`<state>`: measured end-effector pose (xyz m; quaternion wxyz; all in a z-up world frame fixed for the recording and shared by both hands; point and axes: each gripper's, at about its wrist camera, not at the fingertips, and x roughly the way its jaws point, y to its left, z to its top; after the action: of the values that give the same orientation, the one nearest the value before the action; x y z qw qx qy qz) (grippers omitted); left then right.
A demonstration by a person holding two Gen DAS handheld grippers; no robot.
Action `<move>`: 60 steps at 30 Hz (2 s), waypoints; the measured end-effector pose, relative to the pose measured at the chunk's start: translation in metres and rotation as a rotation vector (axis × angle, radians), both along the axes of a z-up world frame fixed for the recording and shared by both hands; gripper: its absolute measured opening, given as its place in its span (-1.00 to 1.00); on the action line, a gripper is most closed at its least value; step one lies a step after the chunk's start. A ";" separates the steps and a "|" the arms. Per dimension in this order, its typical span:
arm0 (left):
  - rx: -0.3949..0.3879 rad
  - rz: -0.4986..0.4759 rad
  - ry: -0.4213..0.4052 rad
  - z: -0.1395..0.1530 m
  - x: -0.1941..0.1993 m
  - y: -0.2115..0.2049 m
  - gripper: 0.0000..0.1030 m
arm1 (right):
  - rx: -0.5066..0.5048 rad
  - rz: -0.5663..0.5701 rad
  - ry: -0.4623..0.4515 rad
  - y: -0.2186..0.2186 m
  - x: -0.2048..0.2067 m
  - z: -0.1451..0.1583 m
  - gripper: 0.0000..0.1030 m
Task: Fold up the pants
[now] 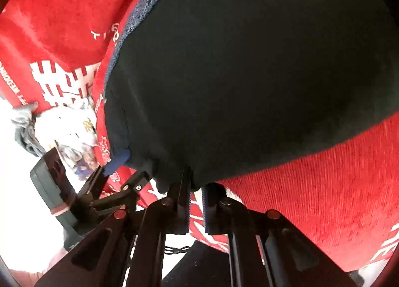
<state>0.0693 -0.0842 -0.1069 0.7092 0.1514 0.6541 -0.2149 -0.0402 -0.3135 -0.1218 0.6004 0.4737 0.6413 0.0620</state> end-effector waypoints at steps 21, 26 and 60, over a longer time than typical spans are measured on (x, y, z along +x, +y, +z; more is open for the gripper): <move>-0.032 -0.059 0.033 0.007 -0.003 -0.065 0.78 | -0.441 0.164 -0.044 -0.062 -0.021 0.048 -0.76; -0.105 -0.085 0.011 0.027 0.001 -0.109 0.78 | -0.401 -0.063 -0.042 -0.125 -0.051 0.063 -0.74; -0.001 0.026 -0.008 -0.008 -0.014 -0.250 0.82 | -0.332 -0.610 -0.015 -0.392 -0.156 0.023 -0.54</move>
<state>0.0552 -0.3347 -0.1153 0.7145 0.1433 0.6532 -0.2057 -0.1960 -0.7058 -0.0992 0.6648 0.5389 0.4673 -0.2219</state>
